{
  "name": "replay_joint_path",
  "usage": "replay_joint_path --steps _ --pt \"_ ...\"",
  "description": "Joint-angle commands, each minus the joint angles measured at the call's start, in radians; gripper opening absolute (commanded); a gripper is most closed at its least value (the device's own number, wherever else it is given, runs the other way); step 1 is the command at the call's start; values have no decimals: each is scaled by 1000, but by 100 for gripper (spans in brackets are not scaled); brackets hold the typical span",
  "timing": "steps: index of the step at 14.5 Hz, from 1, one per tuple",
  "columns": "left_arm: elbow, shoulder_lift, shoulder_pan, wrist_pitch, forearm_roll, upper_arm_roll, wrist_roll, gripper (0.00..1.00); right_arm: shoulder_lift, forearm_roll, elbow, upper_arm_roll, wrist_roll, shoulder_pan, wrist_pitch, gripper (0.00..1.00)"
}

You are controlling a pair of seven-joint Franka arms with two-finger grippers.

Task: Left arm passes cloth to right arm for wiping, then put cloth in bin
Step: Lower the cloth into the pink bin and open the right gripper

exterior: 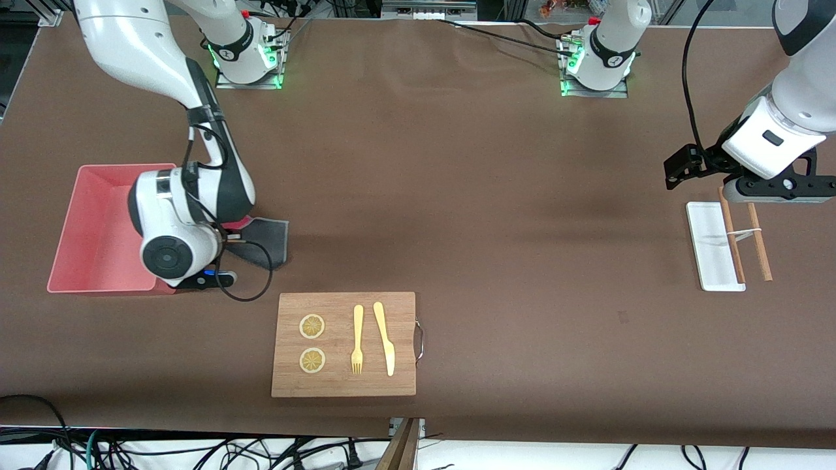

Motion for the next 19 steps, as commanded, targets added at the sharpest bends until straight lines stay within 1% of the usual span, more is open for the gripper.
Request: replay_joint_path --steps 1,3,4,6,8,11,12,15,18,19 --pt "8 2 -2 5 -7 -2 -8 100 -115 -10 -8 14 -40 -33 -64 0" --pt "8 2 -2 5 -7 -4 -8 100 -169 -7 -2 14 -99 -53 -79 0" --pt "8 1 -2 5 -7 -4 -8 100 -183 -9 18 8 -116 -55 -114 0" --pt "9 1 -2 5 -7 -4 -8 100 -181 -9 110 7 -140 -58 -234 0" --pt "8 2 -2 5 -7 -4 -8 100 -184 -7 167 -1 -188 -88 -294 0" --pt "8 1 -2 5 -7 -4 -8 100 -253 -10 172 -1 -293 -162 -314 0" --pt "9 2 -2 5 -7 -4 -6 100 -262 -13 170 -1 -335 -184 -323 0" --pt "9 2 -2 3 -7 -4 -6 100 -292 -62 164 -3 -457 -254 -333 0" --pt "9 2 -2 3 -7 -4 -6 100 -295 -91 153 -7 -539 -325 -327 0" --pt "9 2 -2 3 -7 -4 -6 100 -295 -91 132 -9 -550 -343 -319 0"
